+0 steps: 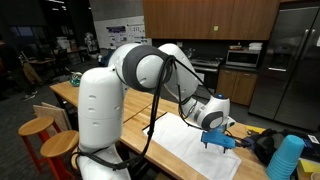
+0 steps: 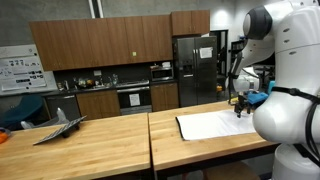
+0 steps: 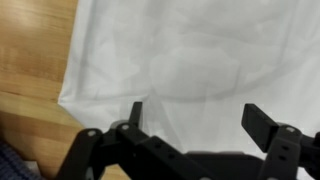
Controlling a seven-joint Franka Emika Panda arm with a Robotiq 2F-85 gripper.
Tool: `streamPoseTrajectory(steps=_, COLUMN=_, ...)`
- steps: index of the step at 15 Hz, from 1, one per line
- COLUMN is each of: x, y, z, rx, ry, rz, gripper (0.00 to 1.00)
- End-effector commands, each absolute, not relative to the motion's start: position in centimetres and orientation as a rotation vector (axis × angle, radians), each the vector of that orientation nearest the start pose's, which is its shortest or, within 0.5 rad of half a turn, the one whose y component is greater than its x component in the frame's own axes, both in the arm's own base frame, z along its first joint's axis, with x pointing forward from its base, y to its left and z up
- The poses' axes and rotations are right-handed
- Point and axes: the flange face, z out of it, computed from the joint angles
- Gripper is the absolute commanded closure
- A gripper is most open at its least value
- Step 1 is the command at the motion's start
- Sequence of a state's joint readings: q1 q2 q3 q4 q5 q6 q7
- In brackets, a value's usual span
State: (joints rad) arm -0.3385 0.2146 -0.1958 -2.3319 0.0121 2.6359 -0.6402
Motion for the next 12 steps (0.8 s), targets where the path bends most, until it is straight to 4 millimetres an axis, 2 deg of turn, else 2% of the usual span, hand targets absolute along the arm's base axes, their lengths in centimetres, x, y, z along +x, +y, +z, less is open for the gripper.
streamPoseTrajectory(steps=1, x=45.2, y=-27.1, z=28.0, rx=-3.214, ry=-0.117, rz=-0.148, gripper=0.0)
streamPoseTrajectory(steps=3, x=45.2, y=-26.6, z=29.0, rx=-3.234, ry=-0.127, rz=-0.186, gripper=0.0)
streamPoseTrajectory(steps=6, x=45.6, y=-24.7, z=29.5, rx=-3.199, ry=-0.178, rz=-0.199, gripper=0.0)
streamPoseTrajectory(steps=9, x=45.9, y=-22.3, z=28.6, rx=-3.124, ry=-0.226, rz=-0.173, gripper=0.0)
streamPoseTrajectory(steps=12, x=46.0, y=-21.0, z=27.7, rx=-3.087, ry=-0.237, rz=-0.148, gripper=0.0)
